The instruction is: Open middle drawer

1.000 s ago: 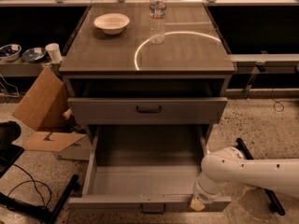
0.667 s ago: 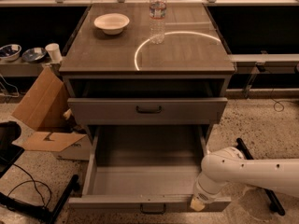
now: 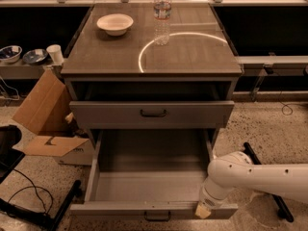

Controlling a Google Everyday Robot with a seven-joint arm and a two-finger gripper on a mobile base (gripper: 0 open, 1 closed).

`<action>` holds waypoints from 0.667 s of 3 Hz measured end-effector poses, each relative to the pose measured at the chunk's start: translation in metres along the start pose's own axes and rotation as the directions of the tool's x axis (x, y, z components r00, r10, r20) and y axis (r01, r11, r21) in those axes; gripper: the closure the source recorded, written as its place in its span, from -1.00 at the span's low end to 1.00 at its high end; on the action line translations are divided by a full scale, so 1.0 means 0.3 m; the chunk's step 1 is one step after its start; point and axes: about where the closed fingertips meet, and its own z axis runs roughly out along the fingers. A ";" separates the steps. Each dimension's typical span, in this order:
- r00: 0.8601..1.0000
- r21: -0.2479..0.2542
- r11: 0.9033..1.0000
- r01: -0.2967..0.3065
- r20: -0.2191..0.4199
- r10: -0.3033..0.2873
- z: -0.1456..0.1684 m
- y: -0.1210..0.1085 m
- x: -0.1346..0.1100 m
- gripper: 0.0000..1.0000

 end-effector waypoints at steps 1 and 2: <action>1.000 0.000 1.000 0.000 0.000 0.000 0.000 0.000 0.000 -0.72; 1.000 -0.057 0.998 -0.014 -0.020 0.013 0.038 0.063 0.059 -0.84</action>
Offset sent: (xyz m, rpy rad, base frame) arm -0.0739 -0.0101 -0.0236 0.0324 0.1693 -0.0095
